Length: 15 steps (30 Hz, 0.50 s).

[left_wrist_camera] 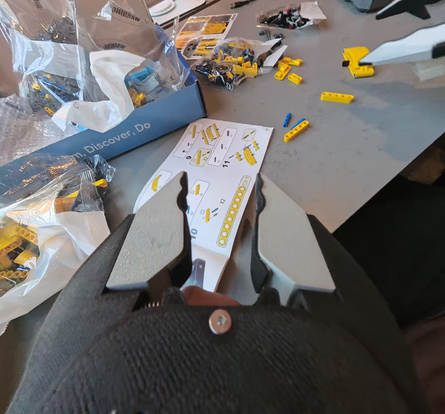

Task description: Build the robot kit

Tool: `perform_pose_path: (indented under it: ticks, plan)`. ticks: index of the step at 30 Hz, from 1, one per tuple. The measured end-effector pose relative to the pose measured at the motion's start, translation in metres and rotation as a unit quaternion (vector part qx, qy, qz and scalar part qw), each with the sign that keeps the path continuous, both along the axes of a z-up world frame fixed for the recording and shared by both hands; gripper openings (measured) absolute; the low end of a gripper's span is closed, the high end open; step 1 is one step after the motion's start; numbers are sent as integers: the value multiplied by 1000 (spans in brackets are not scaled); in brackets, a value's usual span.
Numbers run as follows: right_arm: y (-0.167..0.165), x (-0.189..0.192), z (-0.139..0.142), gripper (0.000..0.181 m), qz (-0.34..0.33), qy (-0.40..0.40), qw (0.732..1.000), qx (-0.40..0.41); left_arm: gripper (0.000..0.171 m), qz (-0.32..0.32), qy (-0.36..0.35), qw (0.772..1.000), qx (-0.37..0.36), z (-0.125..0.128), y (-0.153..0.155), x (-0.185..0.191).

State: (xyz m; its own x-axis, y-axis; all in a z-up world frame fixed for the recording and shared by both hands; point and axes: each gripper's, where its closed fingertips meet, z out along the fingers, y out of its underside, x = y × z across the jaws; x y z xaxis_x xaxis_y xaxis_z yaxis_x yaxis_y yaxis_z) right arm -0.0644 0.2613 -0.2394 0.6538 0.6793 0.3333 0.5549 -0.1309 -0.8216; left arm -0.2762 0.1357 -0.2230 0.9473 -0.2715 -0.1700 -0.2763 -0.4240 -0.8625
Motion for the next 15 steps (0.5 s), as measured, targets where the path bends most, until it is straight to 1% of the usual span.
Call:
perform_pose_path:
  ticks: [1, 5, 8, 9, 10, 11, 15]
  plan:
    - [-2, 2, -1, 57, -1, 0, 1000, -3, 49, 1, -3, 1000, 4, 1, 2, 3]
    - [-6, 8, -2, 57, -14, -1, 1000, -14, 26, -20, -20, 999, 20, 6, 9, 23]
    - [-8, 7, 5, 50, -15, 11, 1000, -20, 18, -34, -33, 999, 24, 8, 12, 39]
    - [-11, 4, 8, 43, -3, 17, 1000, -27, 13, -36, -33, 998, 25, 8, 14, 42]
    - [-15, 1, 10, 20, 13, 14, 999, -31, 7, -38, -32, 998, 26, 8, 16, 45]
    - [-17, -1, 11, 1, 30, 4, 999, -32, 1, -42, -31, 998, 25, 7, 19, 48]
    - [-16, 2, 19, 0, 77, -26, 995, -54, 0, -72, -19, 997, -5, -5, 26, 67]
